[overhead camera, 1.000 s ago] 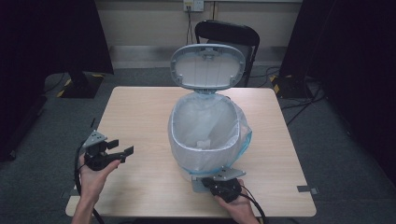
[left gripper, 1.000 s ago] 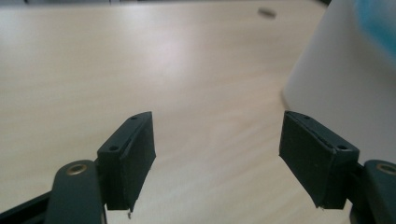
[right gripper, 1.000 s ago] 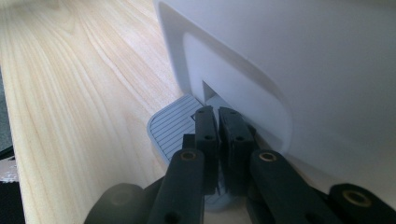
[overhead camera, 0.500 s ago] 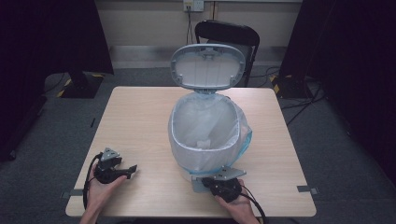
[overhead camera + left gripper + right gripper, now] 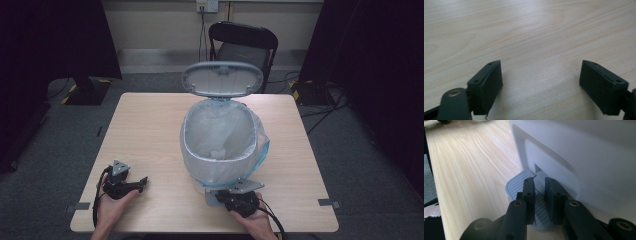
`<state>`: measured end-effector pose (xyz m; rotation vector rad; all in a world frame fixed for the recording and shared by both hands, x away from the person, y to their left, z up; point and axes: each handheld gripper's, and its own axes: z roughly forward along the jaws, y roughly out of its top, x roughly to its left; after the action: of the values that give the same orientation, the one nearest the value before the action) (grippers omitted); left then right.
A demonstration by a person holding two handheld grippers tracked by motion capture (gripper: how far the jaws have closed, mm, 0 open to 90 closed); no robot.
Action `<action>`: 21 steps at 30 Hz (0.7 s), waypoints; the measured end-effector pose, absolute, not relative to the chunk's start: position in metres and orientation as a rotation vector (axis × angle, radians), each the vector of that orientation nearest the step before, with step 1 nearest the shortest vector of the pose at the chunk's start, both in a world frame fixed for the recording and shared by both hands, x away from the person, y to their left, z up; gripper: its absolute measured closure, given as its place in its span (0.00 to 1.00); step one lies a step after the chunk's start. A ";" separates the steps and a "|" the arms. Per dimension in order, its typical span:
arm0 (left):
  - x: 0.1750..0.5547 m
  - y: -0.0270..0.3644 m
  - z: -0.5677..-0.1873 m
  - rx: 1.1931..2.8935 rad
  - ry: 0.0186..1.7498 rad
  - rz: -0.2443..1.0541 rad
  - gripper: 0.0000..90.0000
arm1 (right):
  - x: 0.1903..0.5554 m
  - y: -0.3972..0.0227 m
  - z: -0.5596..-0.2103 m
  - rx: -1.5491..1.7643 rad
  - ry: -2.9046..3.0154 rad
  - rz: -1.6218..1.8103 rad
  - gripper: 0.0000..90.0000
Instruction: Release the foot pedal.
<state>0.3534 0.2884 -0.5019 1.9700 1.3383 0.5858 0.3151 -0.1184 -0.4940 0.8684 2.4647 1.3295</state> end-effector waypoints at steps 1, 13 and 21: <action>0.354 0.288 -0.502 1.970 1.338 0.585 0.19 | 0.315 -0.119 -0.494 0.874 2.463 1.336 0.87; 0.354 0.289 -0.502 1.974 1.333 0.580 0.18 | 0.310 -0.123 -0.483 0.861 2.424 1.376 0.82; 0.354 0.289 -0.502 1.974 1.333 0.580 0.18 | 0.306 -0.131 -0.480 0.862 2.426 1.325 0.74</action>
<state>0.3540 0.2890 -0.5019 1.9740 1.3328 0.5797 0.3058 -0.1306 -0.4799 0.8625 2.4258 1.3246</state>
